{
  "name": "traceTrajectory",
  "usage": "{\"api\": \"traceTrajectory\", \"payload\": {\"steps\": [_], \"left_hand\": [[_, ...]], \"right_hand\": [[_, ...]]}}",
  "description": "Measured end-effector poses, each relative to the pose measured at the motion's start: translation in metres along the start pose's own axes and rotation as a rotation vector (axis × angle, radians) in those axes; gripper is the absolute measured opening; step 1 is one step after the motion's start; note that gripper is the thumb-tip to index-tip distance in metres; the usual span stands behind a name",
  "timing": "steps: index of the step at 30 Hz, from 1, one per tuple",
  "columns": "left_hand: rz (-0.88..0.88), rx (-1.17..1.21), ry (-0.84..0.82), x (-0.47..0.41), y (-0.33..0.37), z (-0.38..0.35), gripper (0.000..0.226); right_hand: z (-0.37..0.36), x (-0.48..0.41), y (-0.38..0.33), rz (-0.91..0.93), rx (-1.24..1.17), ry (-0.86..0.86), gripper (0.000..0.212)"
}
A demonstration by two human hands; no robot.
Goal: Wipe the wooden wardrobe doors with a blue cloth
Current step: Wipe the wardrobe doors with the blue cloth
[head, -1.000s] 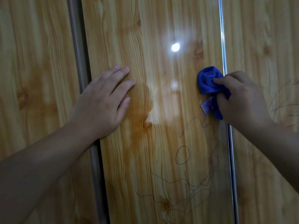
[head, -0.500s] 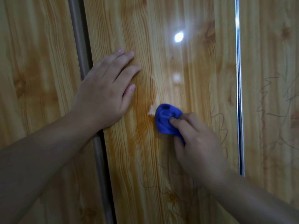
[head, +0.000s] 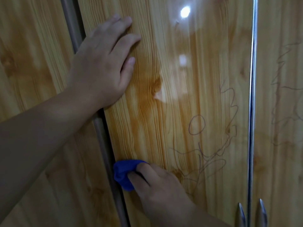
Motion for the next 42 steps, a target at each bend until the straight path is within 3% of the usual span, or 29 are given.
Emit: {"api": "traceTrajectory", "payload": {"steps": [6,14,20,23,31,42], "left_hand": [[0.005,0.02,-0.02,-0.001,0.0,0.001,0.046],[0.0,0.015,-0.044,-0.002,0.002,0.004,0.047],[0.046,0.06,-0.064,-0.001,0.013,0.005,0.046],[-0.044,0.048,-0.059,0.019,0.032,0.004,0.047],[-0.16,-0.015,0.005,0.079,0.062,-0.01,0.048],[-0.149,-0.005,0.029,0.087,0.061,-0.021,0.046]], "right_hand": [[0.037,-0.003,0.041,0.033,0.055,-0.024,0.032],[0.138,-0.034,0.133,-0.099,0.262,0.183,0.03],[0.197,-0.05,0.189,-0.315,0.309,0.394,0.035],[0.21,-0.054,0.197,-0.341,0.289,0.431,0.035],[0.188,-0.048,0.179,-0.45,0.246,0.466,0.035],[0.047,0.026,0.06,-0.279,-0.037,0.162,0.035]]}}
Point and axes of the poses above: each hand's wrist, its own x-axis away from the middle knuckle, its own z-axis out of the back of the hand, y = z × x, the point moved 4 cm from there along -x, towards the middle knuckle, and after that the axes turned 1 degree about z, right-handed, at the moved point
